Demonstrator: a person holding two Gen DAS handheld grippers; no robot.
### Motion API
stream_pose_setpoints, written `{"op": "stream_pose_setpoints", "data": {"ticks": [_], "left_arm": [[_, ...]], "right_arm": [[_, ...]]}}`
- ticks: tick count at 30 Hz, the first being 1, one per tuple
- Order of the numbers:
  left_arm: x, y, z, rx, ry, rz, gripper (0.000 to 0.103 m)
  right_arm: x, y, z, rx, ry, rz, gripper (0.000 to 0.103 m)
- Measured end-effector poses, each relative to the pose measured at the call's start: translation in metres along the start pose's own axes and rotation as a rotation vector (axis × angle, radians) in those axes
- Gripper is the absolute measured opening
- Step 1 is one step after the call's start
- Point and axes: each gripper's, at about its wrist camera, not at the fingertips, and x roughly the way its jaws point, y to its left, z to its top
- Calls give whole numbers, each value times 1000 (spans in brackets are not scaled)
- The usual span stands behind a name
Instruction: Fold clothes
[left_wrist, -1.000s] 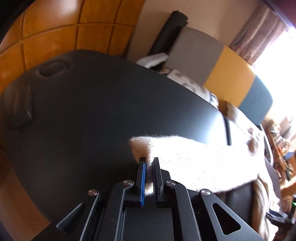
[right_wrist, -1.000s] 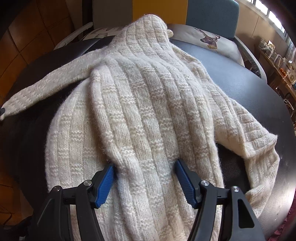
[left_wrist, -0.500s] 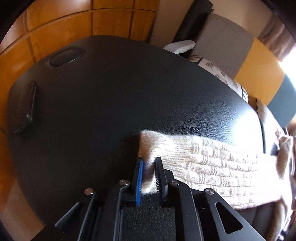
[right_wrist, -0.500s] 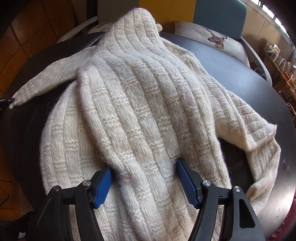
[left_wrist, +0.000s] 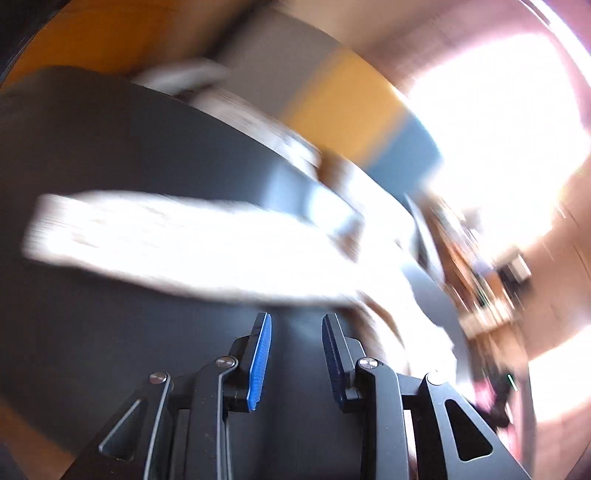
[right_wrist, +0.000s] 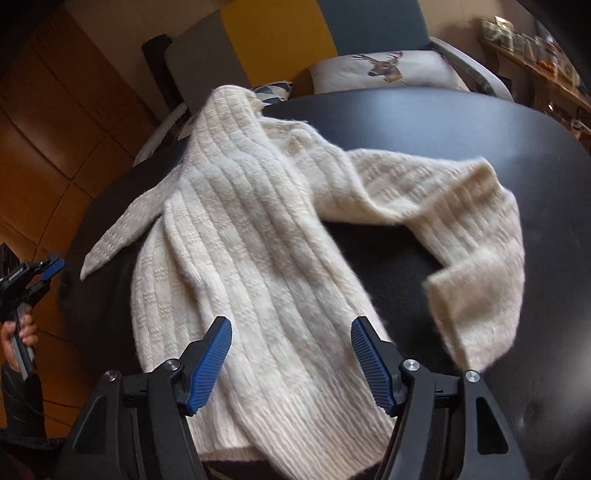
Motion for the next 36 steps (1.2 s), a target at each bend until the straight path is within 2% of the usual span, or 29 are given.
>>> {"op": "stream_pose_setpoints", "data": {"ticks": [2,4,6,9,11,13,15,18,20,21,22,23,24,26,28,32,34,36], "left_arm": [[40,-53,-23,81,112,-122,29],[77,-94,-42,100,210,-173,32],[108,-124,-62,120,277,-180,34],[143,-147,-79,107,341,-167,35],[161,-151,-76,73,350,-135,38],[168,-148,-79,31,356,-92,45],[184,-144,-69,-3,353,-91,50],[202,-141,-59,-29,341,-87,50],[207,-144,-57,-14,325,-82,48],[210,-145,-56,-7,317,-79,43],[212,-147,-55,1,309,-76,25],[215,-148,-54,8,301,-74,12],[217,-150,-53,15,292,-71,6],[223,-153,-51,30,276,-65,6],[228,-156,-50,45,260,-60,5],[215,-150,-44,52,233,-84,5],[210,-146,-38,38,227,-108,5],[202,-142,-32,34,217,-138,5]], "right_arm": [[30,-58,41,55,-16,10,69],[38,-72,44,78,-34,16,69],[46,-87,52,76,-42,17,69],[55,-92,58,57,-52,17,69],[57,-94,62,41,-65,23,69],[66,-101,76,31,-87,47,69],[72,-108,92,16,-118,60,69],[68,-108,111,-52,-172,-32,66],[61,-106,125,-93,-207,-106,59],[58,-105,133,-102,-217,-117,59],[59,-107,143,-107,-217,-116,56],[61,-109,151,-108,-211,-114,51],[63,-110,160,-108,-204,-113,49],[70,-112,172,-108,-178,-115,32],[90,-118,187,-115,-126,-144,24],[149,-127,213,-170,25,-243,20],[151,-124,210,-221,25,-281,19],[149,-128,210,-193,29,-291,18]]}}
